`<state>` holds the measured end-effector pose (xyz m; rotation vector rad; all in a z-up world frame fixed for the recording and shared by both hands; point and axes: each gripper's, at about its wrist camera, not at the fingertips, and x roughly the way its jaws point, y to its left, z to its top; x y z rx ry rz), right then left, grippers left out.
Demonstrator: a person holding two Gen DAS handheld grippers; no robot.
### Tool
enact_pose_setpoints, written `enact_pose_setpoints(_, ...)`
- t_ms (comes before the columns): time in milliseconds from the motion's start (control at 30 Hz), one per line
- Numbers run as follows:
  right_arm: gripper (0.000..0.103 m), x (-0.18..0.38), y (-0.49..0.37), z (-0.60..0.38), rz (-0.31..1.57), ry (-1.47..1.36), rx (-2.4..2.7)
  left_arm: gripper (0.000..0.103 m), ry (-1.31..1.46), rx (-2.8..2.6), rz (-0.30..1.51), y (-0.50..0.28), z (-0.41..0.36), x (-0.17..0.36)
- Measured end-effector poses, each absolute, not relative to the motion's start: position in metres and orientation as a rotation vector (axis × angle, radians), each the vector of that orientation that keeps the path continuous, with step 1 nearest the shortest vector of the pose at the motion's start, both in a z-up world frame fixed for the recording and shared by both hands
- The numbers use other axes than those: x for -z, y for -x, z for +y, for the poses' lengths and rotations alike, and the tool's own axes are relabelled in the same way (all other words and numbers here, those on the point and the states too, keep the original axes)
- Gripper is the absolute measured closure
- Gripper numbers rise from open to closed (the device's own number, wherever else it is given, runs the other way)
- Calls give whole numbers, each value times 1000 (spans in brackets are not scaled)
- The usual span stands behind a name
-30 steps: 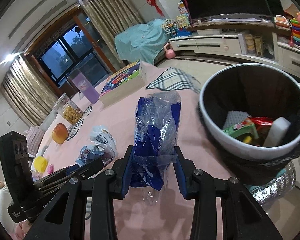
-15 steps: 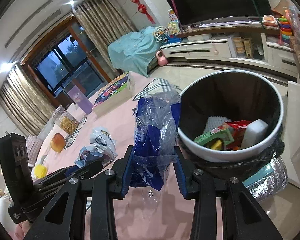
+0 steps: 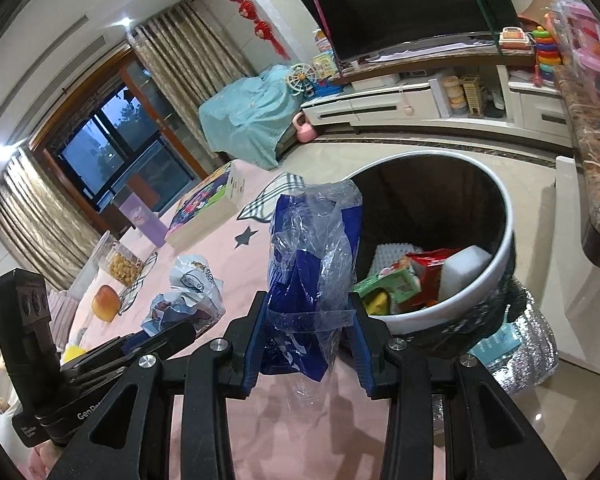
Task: Collect trash
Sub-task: 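Carry the crumpled paper and blue plastic bag over the bin and lower them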
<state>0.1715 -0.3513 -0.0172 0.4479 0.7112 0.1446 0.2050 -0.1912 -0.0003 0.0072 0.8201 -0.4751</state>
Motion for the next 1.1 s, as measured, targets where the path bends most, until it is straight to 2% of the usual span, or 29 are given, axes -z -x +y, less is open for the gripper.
enact_pose_setpoints(1100,64,13,-189,-408,697,-466,-59,71,-75,564,806,-224,-257,-10)
